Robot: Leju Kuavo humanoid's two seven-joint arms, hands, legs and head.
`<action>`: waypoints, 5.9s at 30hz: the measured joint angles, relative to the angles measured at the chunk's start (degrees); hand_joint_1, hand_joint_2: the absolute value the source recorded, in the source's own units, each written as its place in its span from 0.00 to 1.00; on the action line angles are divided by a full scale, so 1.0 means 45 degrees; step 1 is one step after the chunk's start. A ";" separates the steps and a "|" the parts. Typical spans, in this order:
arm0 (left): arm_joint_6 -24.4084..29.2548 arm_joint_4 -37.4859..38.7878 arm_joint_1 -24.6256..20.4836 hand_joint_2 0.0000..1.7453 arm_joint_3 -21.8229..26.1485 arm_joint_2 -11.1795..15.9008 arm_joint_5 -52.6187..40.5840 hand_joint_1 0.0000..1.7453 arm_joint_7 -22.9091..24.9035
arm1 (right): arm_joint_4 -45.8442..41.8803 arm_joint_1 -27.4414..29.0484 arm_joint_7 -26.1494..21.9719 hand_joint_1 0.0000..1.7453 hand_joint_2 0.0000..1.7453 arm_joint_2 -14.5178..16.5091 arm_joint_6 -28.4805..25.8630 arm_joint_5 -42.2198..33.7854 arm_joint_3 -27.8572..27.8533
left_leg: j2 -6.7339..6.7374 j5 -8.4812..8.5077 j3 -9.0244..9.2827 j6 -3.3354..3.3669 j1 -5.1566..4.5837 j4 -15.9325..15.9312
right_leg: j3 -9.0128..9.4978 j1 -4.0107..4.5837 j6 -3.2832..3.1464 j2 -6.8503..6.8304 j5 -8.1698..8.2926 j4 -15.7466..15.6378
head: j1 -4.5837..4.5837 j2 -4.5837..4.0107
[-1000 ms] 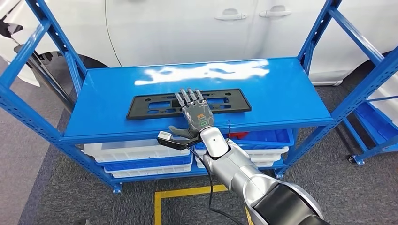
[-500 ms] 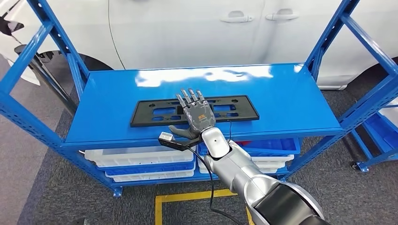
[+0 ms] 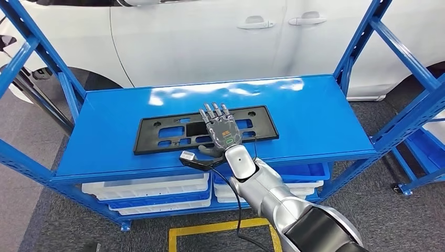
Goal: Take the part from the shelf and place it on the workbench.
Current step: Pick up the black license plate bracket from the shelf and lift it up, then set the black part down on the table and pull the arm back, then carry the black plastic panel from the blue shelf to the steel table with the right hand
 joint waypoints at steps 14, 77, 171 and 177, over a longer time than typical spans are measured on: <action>-0.0041 0.0000 0.0027 0.00 0.0001 -0.0016 0.0231 0.00 -0.0201 | 0.0155 -0.0135 -0.0261 0.00 1.00 -0.0464 0.0893 -0.0068 0.1688 | -0.0073 -0.0069 0.0717 0.0361 0.0027 -0.1095 | -0.1589 -0.0283 0.0695 -0.0066 -0.0158 0.2056 | 0.0001 0.0000; -0.1032 0.0005 -0.0131 0.00 -0.0239 -0.0103 0.0504 0.00 -0.1951 | -0.1585 -0.0249 -0.3738 1.00 1.00 -0.0643 -0.0389 -0.3697 -0.0691 | -0.0101 -0.0178 0.0691 0.0393 0.0039 -0.0958 | -0.1840 -0.0274 0.0680 -0.0066 -0.0199 0.2412 | 0.0004 0.0000; -0.0437 0.0005 0.0745 0.00 0.0204 0.0935 0.0981 0.00 0.0402 | -2.0254 0.8218 -1.1487 1.00 1.00 -0.2636 1.4330 -2.2460 -0.3663 | 0.0065 0.0098 0.0504 0.0335 -0.0105 -0.1047 | 0.0353 -0.0169 0.0588 -0.0145 -0.0540 0.0746 | 0.0005 0.0001; -0.0426 0.0005 0.0771 0.00 0.0233 0.0879 0.0999 0.00 0.0402 | -2.0250 0.8140 -1.1488 1.00 1.00 -0.2648 1.4334 -2.2459 -0.3663 | 0.0027 -0.0219 0.0143 -0.0076 -0.0085 -0.0580 | 0.0429 -0.0156 0.0077 -0.0193 -0.0146 -0.0230 | 0.0005 0.0001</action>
